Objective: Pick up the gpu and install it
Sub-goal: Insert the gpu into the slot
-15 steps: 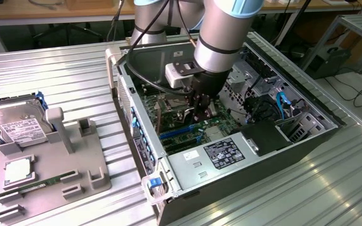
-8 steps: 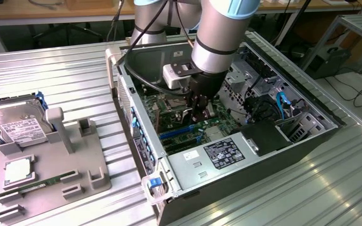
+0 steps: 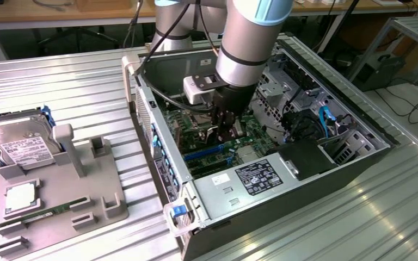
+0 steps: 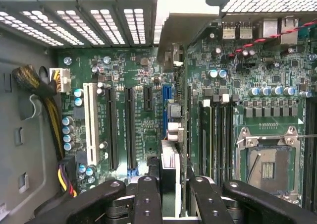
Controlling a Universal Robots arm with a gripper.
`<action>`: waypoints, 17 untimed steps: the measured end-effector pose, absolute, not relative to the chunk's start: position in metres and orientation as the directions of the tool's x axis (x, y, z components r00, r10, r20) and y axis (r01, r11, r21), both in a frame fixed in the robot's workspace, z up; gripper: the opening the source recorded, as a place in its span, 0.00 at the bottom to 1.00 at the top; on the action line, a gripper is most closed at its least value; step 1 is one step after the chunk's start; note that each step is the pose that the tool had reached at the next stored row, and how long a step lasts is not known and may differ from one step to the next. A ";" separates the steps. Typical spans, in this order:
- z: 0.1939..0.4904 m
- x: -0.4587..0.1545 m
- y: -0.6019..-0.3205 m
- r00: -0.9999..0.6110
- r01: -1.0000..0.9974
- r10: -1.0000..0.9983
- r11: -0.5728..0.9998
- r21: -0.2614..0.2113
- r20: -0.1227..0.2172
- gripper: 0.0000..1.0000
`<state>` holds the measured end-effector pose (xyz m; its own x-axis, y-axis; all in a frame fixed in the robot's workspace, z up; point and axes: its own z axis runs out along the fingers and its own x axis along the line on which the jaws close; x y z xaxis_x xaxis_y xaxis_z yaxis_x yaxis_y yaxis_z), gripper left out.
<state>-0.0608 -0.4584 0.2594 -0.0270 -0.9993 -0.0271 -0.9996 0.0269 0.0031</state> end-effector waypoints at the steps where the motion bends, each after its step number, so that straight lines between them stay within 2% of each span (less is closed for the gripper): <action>1: 0.259 -0.062 -0.458 -0.027 -1.000 -0.999 0.027 0.003 -0.027 0.28; 17: 0.247 -0.070 -0.460 -0.027 -1.000 -0.999 0.027 0.003 -0.027 0.28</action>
